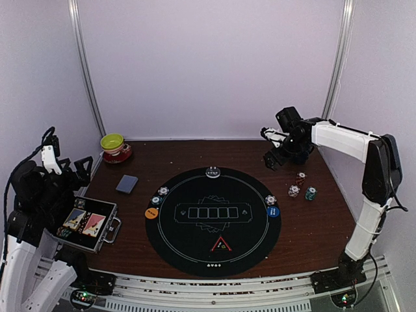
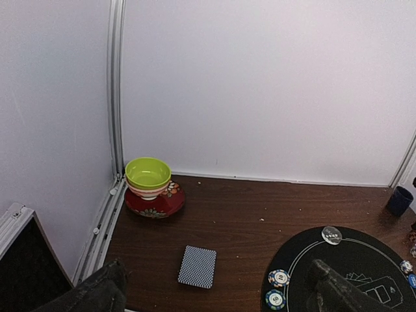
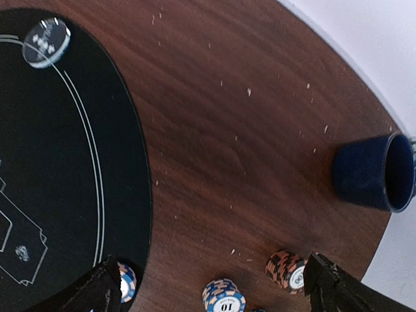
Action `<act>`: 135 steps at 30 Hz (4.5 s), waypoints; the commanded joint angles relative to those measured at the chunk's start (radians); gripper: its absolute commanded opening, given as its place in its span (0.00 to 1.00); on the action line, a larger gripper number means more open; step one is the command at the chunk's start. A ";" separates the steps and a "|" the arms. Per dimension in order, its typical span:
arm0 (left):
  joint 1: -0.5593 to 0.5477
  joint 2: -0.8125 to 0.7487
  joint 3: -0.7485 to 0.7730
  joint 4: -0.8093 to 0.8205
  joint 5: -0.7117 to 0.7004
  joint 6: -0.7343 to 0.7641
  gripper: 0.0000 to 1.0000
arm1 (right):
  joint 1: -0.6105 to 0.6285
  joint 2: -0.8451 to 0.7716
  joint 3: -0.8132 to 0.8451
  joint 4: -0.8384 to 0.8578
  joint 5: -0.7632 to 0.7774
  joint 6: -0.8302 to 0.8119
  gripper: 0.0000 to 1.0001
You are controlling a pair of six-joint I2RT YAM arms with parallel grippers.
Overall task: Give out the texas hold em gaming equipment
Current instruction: Pick up the pile of poker chips from the pile of poker chips, then place the poker chips pile in the dealer area.
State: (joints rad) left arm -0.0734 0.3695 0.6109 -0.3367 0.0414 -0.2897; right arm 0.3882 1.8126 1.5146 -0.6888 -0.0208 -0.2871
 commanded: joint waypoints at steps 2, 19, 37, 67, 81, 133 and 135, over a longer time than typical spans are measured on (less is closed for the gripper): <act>0.007 -0.026 0.001 0.053 0.007 0.009 0.98 | -0.031 -0.082 -0.116 -0.010 0.029 0.024 1.00; 0.009 -0.040 0.003 0.058 0.021 0.007 0.98 | -0.187 -0.087 -0.274 0.033 -0.039 0.001 0.86; 0.009 -0.044 0.001 0.056 0.018 0.007 0.98 | -0.195 -0.028 -0.286 -0.004 -0.073 -0.030 0.78; 0.009 -0.043 0.002 0.058 0.021 0.007 0.98 | -0.194 0.054 -0.286 0.025 -0.038 -0.023 0.60; 0.010 -0.044 0.002 0.058 0.021 0.007 0.98 | -0.194 0.057 -0.284 0.022 -0.044 -0.026 0.48; 0.012 -0.045 0.001 0.056 0.007 0.006 0.98 | -0.017 -0.039 -0.133 0.044 -0.086 -0.002 0.29; 0.012 -0.044 0.001 0.057 0.005 0.006 0.98 | 0.016 0.011 -0.068 0.035 -0.077 -0.006 0.29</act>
State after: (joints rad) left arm -0.0723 0.3317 0.6109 -0.3363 0.0483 -0.2897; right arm 0.3431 1.7542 1.3334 -0.6632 -0.1291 -0.3035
